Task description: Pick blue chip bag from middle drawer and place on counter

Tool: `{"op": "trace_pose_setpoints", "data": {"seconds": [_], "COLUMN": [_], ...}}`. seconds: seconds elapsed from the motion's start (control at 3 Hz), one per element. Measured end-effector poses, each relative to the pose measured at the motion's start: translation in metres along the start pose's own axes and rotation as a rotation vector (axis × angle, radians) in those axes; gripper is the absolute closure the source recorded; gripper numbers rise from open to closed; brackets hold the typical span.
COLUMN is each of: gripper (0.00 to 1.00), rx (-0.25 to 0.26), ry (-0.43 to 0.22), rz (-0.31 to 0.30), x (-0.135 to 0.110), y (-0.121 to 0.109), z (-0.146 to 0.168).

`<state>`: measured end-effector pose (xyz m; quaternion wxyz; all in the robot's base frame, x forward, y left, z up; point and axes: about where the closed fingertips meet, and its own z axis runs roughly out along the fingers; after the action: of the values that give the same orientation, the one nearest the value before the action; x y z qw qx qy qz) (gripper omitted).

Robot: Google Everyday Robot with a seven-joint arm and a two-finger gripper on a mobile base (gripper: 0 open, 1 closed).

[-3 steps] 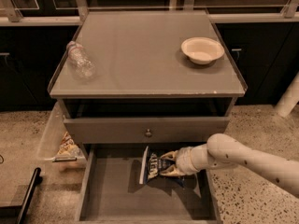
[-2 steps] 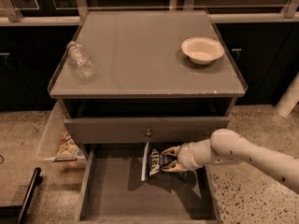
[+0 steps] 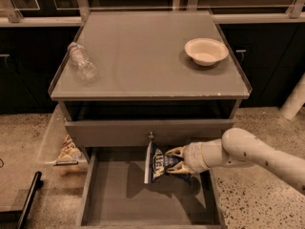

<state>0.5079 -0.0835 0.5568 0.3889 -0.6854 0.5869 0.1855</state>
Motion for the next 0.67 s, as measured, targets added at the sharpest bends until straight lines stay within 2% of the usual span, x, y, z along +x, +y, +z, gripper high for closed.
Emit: {"op": "trace_pose_setpoints", "data": {"seconds": [0.33,0.67], "gripper": [1.00,1.00], "rx": [0.026,0.061], "ry": [-0.019,0.002], "rz": [-0.101,-0.196], "x": [-0.045,-0.089], "y": [-0.005,-0.017], "z": [-0.038,-0.076]}}
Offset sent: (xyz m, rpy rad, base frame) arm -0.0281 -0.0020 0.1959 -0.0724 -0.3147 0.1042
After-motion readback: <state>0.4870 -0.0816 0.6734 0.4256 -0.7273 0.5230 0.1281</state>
